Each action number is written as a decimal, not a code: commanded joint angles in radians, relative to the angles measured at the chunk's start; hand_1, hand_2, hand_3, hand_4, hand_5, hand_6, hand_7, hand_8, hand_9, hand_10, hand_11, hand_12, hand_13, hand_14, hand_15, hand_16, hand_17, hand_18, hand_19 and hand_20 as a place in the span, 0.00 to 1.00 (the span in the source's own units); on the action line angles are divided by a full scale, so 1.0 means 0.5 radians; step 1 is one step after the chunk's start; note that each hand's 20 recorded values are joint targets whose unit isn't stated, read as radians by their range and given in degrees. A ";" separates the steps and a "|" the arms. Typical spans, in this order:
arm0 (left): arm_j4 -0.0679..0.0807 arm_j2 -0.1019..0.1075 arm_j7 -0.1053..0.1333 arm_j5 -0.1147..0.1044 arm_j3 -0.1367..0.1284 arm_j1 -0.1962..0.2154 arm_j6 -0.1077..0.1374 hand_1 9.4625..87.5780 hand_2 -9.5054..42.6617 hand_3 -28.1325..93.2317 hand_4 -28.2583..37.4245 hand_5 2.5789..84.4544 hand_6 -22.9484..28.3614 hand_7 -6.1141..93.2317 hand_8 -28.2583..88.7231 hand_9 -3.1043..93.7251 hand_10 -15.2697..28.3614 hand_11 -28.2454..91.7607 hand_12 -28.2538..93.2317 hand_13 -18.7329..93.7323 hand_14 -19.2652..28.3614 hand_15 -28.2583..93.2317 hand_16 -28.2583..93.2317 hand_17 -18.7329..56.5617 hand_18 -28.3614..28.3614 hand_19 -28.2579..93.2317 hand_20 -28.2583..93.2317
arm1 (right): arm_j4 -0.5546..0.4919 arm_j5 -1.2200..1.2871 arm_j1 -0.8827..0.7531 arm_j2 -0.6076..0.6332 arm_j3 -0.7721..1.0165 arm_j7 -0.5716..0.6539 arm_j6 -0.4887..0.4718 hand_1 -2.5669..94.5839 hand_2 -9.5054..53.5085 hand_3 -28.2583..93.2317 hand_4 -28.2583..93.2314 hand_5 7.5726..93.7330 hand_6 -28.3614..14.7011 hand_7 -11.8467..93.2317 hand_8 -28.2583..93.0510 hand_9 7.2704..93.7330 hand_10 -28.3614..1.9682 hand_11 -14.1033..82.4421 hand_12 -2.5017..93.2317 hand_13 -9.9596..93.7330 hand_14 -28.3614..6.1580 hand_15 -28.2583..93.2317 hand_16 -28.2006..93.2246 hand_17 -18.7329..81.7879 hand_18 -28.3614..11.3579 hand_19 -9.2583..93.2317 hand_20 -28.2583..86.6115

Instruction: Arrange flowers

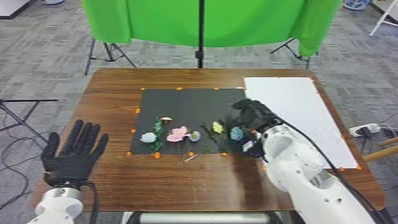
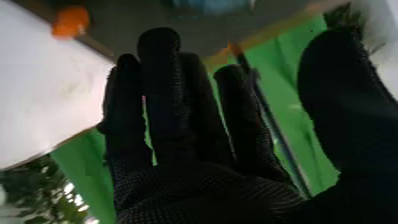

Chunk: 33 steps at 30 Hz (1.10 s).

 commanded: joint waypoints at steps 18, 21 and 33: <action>0.074 0.059 -0.131 0.467 -0.282 -0.158 -0.023 0.18 0.45 0.84 0.00 0.50 0.60 0.14 0.17 0.43 0.66 0.36 0.31 0.45 0.64 0.38 0.21 0.19 0.73 0.51 0.35 | -0.426 1.899 -0.674 -0.434 1.082 -0.660 0.140 0.22 0.31 0.88 0.00 0.39 0.63 0.20 0.15 0.34 0.57 0.18 0.14 0.38 0.53 0.29 0.38 0.34 0.39 0.36 0.41; 0.060 0.081 -0.094 0.511 -0.327 -0.140 -0.060 0.18 0.45 0.84 0.00 0.50 0.60 0.14 0.17 0.43 0.66 0.35 0.31 0.44 0.64 0.37 0.21 0.19 0.73 0.50 0.35 | -0.434 1.952 -0.668 -0.444 1.125 -0.667 0.021 0.20 0.30 0.89 0.00 0.37 0.64 0.19 0.15 0.32 0.59 0.17 0.13 0.36 0.54 0.28 0.37 0.34 0.39 0.31 0.41; 0.016 0.041 -0.066 0.579 -0.303 -0.094 -0.061 0.18 0.45 0.84 0.00 0.50 0.60 0.13 0.17 0.42 0.66 0.35 0.31 0.44 0.64 0.35 0.22 0.19 0.73 0.50 0.35 | -0.492 2.011 -0.677 -0.412 1.229 -0.701 0.019 0.19 0.31 0.89 0.00 0.36 0.64 0.18 0.16 0.31 0.60 0.17 0.13 0.35 0.52 0.28 0.36 0.33 0.38 0.29 0.43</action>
